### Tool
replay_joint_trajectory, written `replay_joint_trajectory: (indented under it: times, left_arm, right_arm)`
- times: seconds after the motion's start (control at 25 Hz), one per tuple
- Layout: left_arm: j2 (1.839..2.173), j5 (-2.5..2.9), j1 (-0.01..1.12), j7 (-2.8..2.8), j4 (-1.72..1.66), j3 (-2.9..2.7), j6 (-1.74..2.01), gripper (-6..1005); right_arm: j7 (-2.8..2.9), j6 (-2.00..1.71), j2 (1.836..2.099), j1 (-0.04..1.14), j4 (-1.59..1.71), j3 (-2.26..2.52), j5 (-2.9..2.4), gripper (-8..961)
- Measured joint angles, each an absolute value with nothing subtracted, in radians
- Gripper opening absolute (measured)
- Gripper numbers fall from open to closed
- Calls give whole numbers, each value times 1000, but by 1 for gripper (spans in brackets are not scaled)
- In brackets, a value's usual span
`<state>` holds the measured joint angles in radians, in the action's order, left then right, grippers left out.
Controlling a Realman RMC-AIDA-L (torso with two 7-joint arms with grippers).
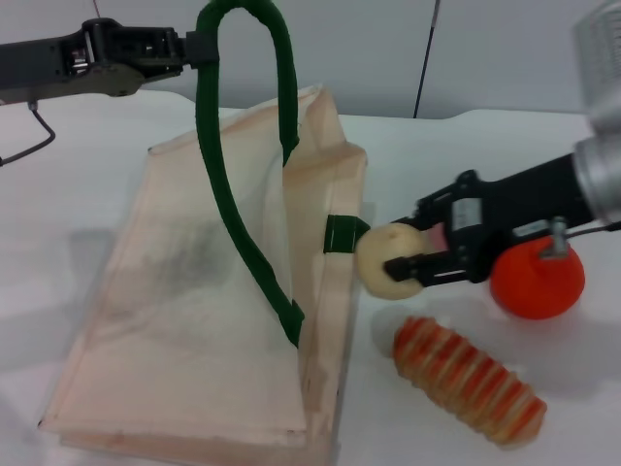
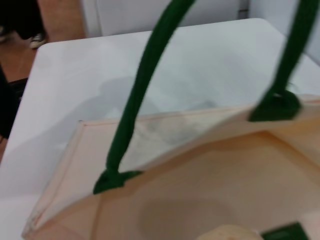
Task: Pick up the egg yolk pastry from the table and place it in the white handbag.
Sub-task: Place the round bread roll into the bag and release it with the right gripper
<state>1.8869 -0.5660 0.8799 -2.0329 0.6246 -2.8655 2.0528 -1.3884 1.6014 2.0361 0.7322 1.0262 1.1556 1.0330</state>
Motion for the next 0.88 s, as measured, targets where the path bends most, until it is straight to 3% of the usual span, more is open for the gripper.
replay_joint_trajectory:
  times: [0.88]
  left_arm:
    - [1880, -574, 914, -2041, 598, -2865, 2052, 140]
  right_arm:
    - [-1397, 1144, 2038, 932, 798, 1720, 1342, 447]
